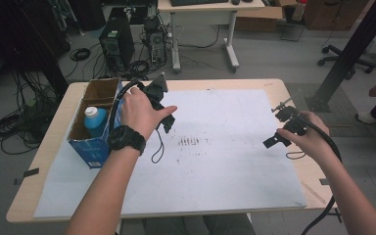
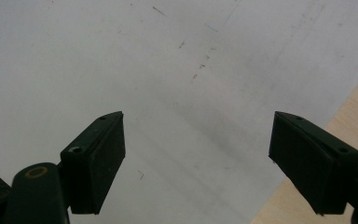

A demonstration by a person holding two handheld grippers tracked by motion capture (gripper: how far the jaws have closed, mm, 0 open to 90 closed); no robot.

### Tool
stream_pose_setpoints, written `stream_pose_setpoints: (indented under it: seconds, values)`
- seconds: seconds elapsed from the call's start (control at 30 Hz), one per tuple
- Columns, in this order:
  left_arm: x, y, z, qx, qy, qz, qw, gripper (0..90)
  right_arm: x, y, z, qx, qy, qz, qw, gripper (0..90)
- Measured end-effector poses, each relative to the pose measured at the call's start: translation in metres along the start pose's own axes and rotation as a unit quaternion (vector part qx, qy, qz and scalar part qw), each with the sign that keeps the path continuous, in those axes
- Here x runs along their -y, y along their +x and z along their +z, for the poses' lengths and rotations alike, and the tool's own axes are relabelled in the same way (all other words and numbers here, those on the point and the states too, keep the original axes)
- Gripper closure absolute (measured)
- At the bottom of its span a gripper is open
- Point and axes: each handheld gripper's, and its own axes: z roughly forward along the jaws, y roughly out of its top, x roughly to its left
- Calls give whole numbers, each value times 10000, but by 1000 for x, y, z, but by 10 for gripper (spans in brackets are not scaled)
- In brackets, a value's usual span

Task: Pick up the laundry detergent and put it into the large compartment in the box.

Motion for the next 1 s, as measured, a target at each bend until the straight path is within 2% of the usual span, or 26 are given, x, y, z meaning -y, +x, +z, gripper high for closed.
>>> stream_pose_setpoints:
  seconds: [1.0]
  values:
    - [2, -1, 1, 58, 45, 9, 10000, 140, 3, -1, -1, -8, -12, 15, 10000, 186]
